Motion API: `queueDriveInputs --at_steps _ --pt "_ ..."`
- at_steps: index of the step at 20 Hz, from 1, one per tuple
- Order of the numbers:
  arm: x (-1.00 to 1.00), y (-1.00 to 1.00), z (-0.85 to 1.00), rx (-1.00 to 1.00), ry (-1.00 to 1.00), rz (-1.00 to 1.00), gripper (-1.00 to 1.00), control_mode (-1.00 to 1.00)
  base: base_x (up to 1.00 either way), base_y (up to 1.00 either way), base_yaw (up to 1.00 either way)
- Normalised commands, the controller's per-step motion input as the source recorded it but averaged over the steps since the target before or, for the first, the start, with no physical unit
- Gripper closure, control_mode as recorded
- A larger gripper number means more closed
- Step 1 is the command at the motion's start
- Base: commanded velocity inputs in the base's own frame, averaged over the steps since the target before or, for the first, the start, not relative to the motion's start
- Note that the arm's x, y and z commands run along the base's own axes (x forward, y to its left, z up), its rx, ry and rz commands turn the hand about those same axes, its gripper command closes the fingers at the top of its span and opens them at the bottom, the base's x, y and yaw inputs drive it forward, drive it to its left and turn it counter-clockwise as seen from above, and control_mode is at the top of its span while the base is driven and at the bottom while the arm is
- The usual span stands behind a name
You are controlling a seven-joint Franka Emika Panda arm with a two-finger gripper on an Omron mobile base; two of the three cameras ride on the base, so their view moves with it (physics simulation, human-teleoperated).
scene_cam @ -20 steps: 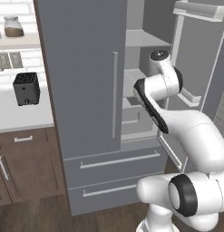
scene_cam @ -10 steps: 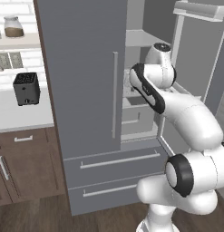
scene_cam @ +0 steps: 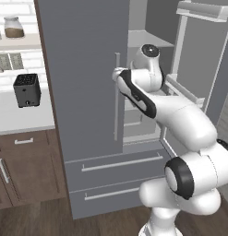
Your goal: Take the strawberry from the fridge and place it on top of the pancake, located on the dining counter.
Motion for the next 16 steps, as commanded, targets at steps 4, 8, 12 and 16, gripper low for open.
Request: queueDriveInputs --at_steps 4,8,12,16 --pt "0.52 0.30 0.06 -0.05 0.10 0.00 -1.00 -1.00 0.00 0.00 0.00" --pt "0.51 0.41 0.00 -0.07 -0.01 0.00 -1.00 -1.00 0.00 0.00 0.00" --pt "0.36 -0.06 -0.13 -0.01 -0.09 0.00 -1.00 -1.00 0.00 0.00 0.00" --pt "0.42 -0.01 -0.08 0.00 -0.04 0.01 -1.00 -1.00 0.00 0.00 0.00"
